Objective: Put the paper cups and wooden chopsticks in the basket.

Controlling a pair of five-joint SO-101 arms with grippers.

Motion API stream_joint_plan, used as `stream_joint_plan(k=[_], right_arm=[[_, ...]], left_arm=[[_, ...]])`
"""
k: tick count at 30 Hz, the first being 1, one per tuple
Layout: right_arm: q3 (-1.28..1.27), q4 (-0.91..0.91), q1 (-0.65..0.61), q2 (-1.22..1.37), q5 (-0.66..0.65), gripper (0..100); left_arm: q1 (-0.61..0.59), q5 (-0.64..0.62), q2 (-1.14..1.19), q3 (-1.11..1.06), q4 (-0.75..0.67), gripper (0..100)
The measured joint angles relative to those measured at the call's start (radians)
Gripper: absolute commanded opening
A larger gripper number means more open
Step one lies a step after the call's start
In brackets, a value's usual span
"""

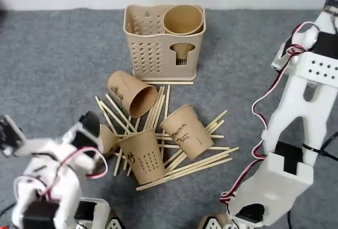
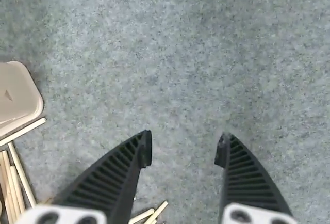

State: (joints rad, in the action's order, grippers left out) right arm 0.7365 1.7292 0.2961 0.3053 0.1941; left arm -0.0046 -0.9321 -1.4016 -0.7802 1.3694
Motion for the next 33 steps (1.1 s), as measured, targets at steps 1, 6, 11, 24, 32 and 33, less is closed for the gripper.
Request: stream_joint_plan(k=[1, 6, 11, 24, 32, 33], right_arm=[[0.000, 0.000, 0.000, 0.009, 0.000, 21.9], [0.000, 0.000, 0.000, 0.034, 0.000, 21.9], [0.000, 0.000, 0.002, 0.066, 0.000, 22.0], [0.000, 0.000, -0.009, 0.081, 0.000, 32.9], [0.000, 0.000, -0.080, 0.081, 0.000, 32.9], [0.000, 0.000, -0.083, 0.081, 0.000, 32.9]], left_arm=[[0.008, 0.014, 0.071, 0.074, 0.034, 6], [0.026, 0.172, 0.356, 0.364, 0.299, 6], [-0.051, 0.192, 0.460, 0.479, 0.359, 6], [-0.557, 0.129, 0.683, 0.258, 0.347, 10], [-0.563, 0.180, 0.684, -0.003, 0.238, 15], [-0.563, 0.187, 0.684, -0.008, 0.235, 15]])
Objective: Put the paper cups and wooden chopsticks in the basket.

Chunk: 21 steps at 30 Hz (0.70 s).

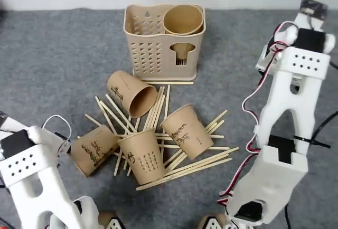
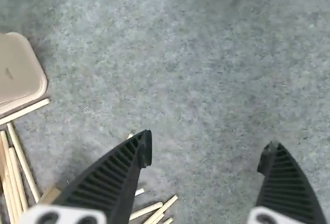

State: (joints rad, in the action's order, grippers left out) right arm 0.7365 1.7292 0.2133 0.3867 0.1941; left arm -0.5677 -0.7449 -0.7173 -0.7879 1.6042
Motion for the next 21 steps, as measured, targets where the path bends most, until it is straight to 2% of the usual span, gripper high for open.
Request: stream_joint_plan(k=[5, 12, 21], right_arm=[[0.000, 0.000, -0.009, 0.000, 0.000, 32.9], [0.000, 0.000, -0.015, 0.000, 0.000, 32.9], [0.000, 0.000, -0.038, 0.000, 0.000, 32.9]], left_arm=[[-0.002, 0.029, -0.002, -0.038, -0.020, 15], [-0.003, 0.032, -0.012, -0.104, -0.120, 15], [-0.003, 0.032, -0.012, -0.112, -0.123, 11]])
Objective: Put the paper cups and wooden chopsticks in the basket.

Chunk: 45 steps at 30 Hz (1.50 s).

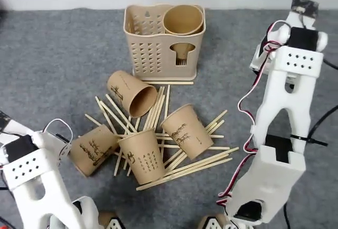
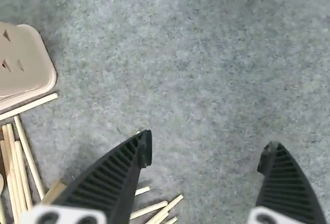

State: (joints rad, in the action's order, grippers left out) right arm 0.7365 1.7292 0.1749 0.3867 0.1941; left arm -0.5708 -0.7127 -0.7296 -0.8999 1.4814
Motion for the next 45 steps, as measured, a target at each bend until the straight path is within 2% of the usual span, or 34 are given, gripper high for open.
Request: stream_joint_plan(k=[16, 27, 32, 45], right_arm=[[0.000, 0.000, -0.034, 0.000, 0.058, 33.0], [0.000, -0.063, -0.141, 0.052, 0.064, 32.9], [0.000, -0.063, -0.135, 0.069, 0.068, 32.9], [0.000, -0.063, -0.110, 0.069, 0.068, 32.9]], left_arm=[[0.005, 0.000, -0.034, -0.014, -0.041, 10], [0.146, 0.002, -0.218, -0.037, -0.031, 10], [0.141, 0.002, -0.221, -0.107, -0.035, 10], [0.144, 0.000, -0.236, -0.112, -0.032, 10]])
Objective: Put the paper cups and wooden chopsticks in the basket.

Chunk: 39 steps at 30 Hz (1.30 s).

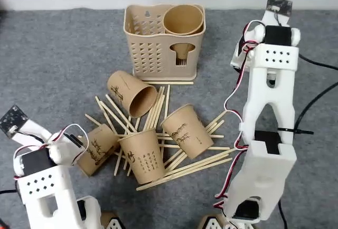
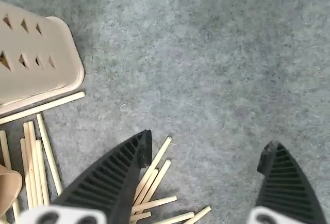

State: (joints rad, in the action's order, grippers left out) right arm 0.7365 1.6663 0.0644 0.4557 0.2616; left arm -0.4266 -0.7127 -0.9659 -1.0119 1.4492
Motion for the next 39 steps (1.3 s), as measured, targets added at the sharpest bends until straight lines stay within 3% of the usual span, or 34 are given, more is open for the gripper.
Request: stream_joint_plan(k=[9, 15, 25, 39], right_arm=[[0.000, 0.000, 0.000, 0.000, 0.000, 32.9], [0.000, 0.000, 0.000, 0.000, 0.000, 32.9], [0.000, 0.000, 0.000, 0.000, 0.000, 32.9], [0.000, 0.000, 0.000, 0.000, 0.000, 32.9]], left_arm=[[0.002, 0.000, -0.012, -0.112, -0.167, 10], [0.002, 0.000, -0.014, -0.115, -0.172, 1], [0.006, -0.089, 0.000, -0.051, -0.161, 1], [0.006, -0.095, 0.002, 0.190, -0.123, 2]])
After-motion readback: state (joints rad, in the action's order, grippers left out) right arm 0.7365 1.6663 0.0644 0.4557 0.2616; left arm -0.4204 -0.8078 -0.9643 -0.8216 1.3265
